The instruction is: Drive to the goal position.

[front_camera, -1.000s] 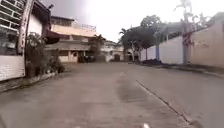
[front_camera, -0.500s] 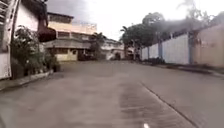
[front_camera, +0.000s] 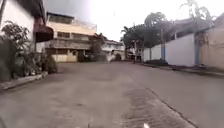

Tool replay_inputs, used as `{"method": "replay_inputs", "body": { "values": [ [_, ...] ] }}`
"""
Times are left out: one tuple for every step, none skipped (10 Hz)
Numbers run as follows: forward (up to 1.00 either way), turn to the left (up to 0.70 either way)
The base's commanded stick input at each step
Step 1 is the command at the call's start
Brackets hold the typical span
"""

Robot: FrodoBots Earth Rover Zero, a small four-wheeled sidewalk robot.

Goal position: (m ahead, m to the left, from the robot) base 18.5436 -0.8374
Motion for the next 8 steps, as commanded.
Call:
{"method": "replay_inputs", "body": {
  "values": [
    [1.00, 0.01],
    [1.00, 0.01],
    [1.00, 0.01],
    [1.00, 0.01],
    [1.00, 0.01],
    [1.00, 0.01],
    [1.00, 0.01],
    [1.00, 0.01]
  ]
}}
